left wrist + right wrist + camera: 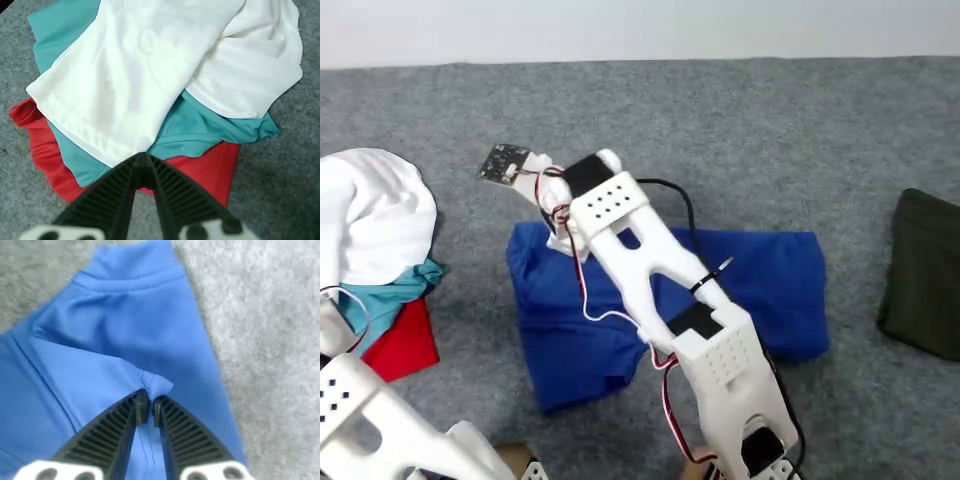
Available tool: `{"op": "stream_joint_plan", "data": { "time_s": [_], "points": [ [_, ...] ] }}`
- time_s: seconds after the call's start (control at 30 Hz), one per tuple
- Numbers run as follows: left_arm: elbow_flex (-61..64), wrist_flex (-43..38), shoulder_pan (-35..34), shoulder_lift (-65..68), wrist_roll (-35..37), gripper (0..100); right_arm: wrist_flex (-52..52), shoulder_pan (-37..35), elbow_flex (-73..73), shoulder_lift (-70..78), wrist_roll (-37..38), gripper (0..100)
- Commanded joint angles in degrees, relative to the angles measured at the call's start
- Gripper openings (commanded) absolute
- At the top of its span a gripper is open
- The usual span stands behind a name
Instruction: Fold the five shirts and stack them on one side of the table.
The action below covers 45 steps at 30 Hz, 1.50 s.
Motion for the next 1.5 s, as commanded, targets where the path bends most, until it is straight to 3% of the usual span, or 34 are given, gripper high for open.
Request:
{"op": "stream_joint_plan", "data": {
  "time_s": [0.0, 0.73, 1.47],
  "points": [
    [-0.57, -1.23, 0.35, -0.88, -0.35, 0, 0.31, 2.59, -2.99, -0.92, 0.35, 1.0],
    [-0.31, -1.14, 2.64, -0.97, -0.18, 0, -3.38, 10.59, -3.16, 6.46, 0.53, 1.0],
    [-0.31, -1.14, 2.81, -0.97, -0.09, 0, -4.88, 10.68, -11.25, 9.45, 0.7, 0.9]
  ]
}}
